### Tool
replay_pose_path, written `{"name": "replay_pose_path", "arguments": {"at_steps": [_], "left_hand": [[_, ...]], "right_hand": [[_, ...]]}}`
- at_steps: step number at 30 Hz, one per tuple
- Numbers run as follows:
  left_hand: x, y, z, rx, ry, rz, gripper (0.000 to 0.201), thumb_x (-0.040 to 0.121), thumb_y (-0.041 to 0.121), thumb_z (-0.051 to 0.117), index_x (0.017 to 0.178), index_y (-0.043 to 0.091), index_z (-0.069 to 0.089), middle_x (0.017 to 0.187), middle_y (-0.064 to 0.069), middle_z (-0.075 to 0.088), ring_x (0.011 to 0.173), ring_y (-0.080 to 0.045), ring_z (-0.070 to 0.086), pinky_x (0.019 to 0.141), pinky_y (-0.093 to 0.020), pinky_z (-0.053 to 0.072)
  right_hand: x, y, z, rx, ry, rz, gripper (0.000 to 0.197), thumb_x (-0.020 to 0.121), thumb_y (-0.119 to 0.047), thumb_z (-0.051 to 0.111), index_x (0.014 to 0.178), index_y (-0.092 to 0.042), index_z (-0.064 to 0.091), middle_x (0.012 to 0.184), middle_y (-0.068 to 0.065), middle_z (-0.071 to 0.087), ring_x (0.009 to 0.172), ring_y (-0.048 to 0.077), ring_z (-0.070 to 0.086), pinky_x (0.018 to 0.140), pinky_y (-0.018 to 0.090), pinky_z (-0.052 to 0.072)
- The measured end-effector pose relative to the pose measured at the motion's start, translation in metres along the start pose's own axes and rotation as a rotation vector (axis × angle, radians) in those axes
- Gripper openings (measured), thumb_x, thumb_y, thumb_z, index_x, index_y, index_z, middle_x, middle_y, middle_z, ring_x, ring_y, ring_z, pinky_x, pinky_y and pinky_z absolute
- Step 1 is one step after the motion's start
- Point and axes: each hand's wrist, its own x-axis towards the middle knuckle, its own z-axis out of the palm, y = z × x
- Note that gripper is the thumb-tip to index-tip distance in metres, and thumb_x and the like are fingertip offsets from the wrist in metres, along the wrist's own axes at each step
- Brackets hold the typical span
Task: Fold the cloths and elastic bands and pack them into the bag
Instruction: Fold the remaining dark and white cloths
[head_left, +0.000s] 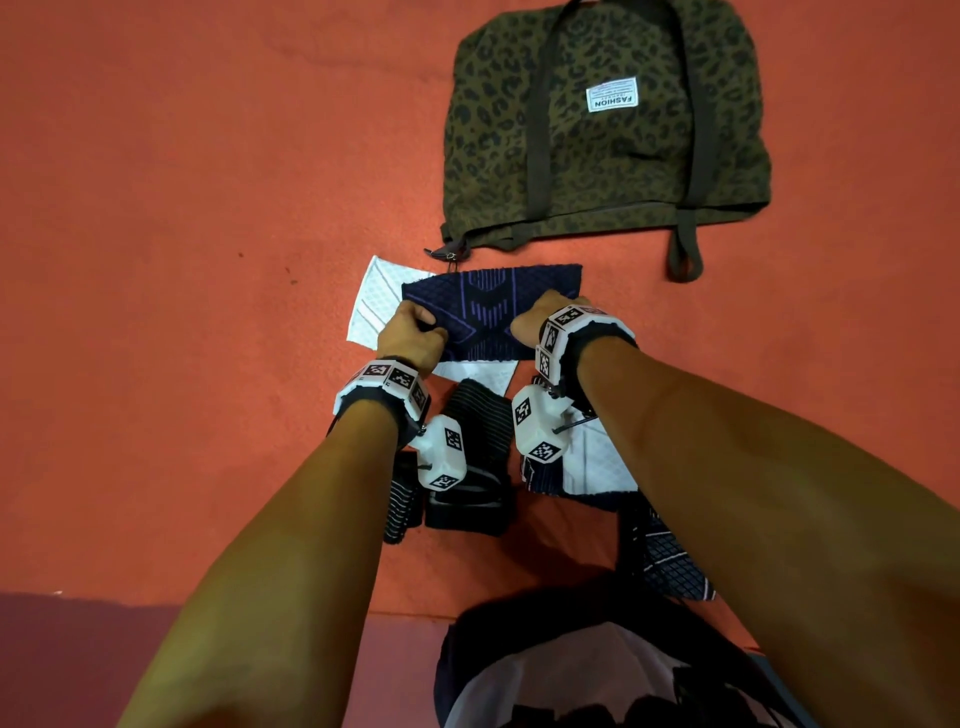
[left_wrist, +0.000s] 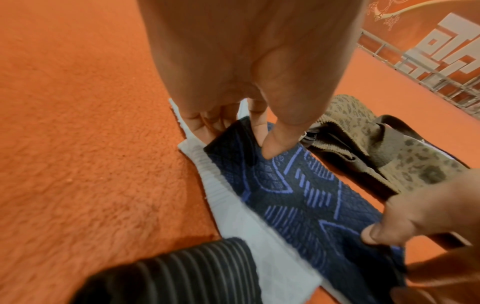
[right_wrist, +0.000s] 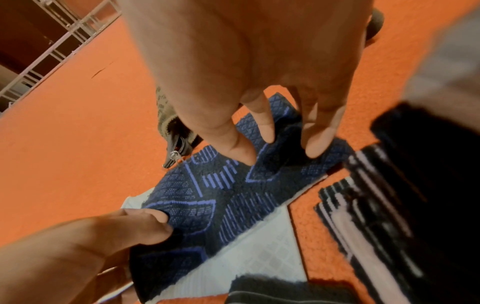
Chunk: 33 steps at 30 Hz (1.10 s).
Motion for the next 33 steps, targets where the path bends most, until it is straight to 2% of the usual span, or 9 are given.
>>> {"name": "replay_pose_path", "arguments": {"at_steps": [3,5,7,14,16,19,24,28,33], "left_hand": [[0.002,0.000,0.000,-0.009,0.003,-0.001,0.015,0.087,0.013,0.060,0.097,0.020,0.051,0.088,0.001,0.058,0.086,-0.022,0.057,0.080,-0.032,0.048],[0.002,0.001,0.001,-0.020,0.011,-0.007,0.015,0.086,0.012,0.059,0.096,0.020,0.051,0.083,0.004,0.055,0.084,-0.022,0.056,0.075,-0.030,0.045],[0.001,0.003,0.003,-0.025,0.022,-0.006,0.015,0.086,0.010,0.058,0.096,0.019,0.050,0.080,0.005,0.053,0.083,-0.021,0.054,0.073,-0.028,0.042],[-0.004,0.009,0.002,-0.029,0.027,0.028,0.026,0.084,-0.001,0.046,0.099,0.018,0.056,0.094,0.000,0.059,0.083,-0.020,0.055,0.072,-0.027,0.041],[-0.008,0.012,0.001,-0.046,0.028,0.041,0.028,0.084,-0.001,0.046,0.101,0.018,0.057,0.095,0.000,0.060,0.084,-0.020,0.056,0.072,-0.027,0.042],[-0.017,0.018,-0.001,-0.064,0.027,0.081,0.031,0.084,-0.002,0.045,0.104,0.017,0.059,0.096,0.002,0.060,0.085,-0.021,0.057,0.074,-0.028,0.044],[-0.041,0.026,-0.002,-0.074,0.047,0.169,0.031,0.083,-0.002,0.047,0.103,0.018,0.059,0.099,0.002,0.060,0.088,-0.021,0.057,0.082,-0.030,0.048],[-0.067,0.030,-0.002,-0.072,0.081,0.217,0.031,0.084,-0.003,0.047,0.105,0.015,0.060,0.101,0.002,0.061,0.088,-0.020,0.056,0.079,-0.025,0.043],[-0.099,0.037,-0.004,-0.090,0.117,0.282,0.031,0.083,-0.001,0.047,0.104,0.015,0.062,0.101,-0.001,0.064,0.087,-0.023,0.058,0.075,-0.027,0.045]], "right_hand": [[0.000,0.002,-0.004,-0.034,0.002,-0.020,0.012,0.096,-0.022,0.050,0.092,-0.016,0.060,0.090,0.007,0.048,0.093,0.028,0.054,0.080,0.030,0.037],[0.005,0.003,-0.001,0.004,0.009,-0.019,0.017,0.093,-0.024,0.054,0.078,-0.016,0.052,0.080,0.005,0.052,0.073,0.023,0.053,0.061,0.028,0.037],[0.009,0.003,0.004,0.020,0.011,-0.005,0.019,0.091,-0.025,0.055,0.077,-0.014,0.050,0.074,0.004,0.052,0.062,0.019,0.050,0.050,0.027,0.032],[0.003,0.003,-0.006,-0.021,0.076,-0.064,0.027,0.093,-0.011,0.051,0.067,-0.011,0.044,0.062,0.002,0.042,0.049,0.016,0.037,0.042,0.023,0.026],[0.003,0.003,-0.007,-0.038,0.089,-0.098,0.014,0.092,-0.010,0.052,0.080,-0.006,0.058,0.071,0.006,0.053,0.056,0.019,0.046,0.043,0.023,0.029],[-0.005,0.004,-0.008,0.005,0.119,-0.143,0.021,0.090,-0.010,0.053,0.102,-0.002,0.068,0.087,0.009,0.062,0.064,0.021,0.051,0.048,0.023,0.036],[-0.026,0.008,-0.007,0.047,0.222,-0.204,0.020,0.092,-0.013,0.053,0.107,-0.006,0.065,0.098,0.010,0.062,0.077,0.026,0.053,0.066,0.029,0.041],[-0.047,0.019,-0.007,0.061,0.308,-0.240,0.023,0.091,-0.013,0.053,0.110,-0.009,0.065,0.112,0.015,0.064,0.093,0.033,0.060,0.071,0.030,0.043],[-0.074,0.043,-0.009,0.130,0.336,-0.311,0.020,0.087,-0.011,0.055,0.102,-0.010,0.068,0.110,0.011,0.068,0.100,0.031,0.063,0.083,0.033,0.053]]}}
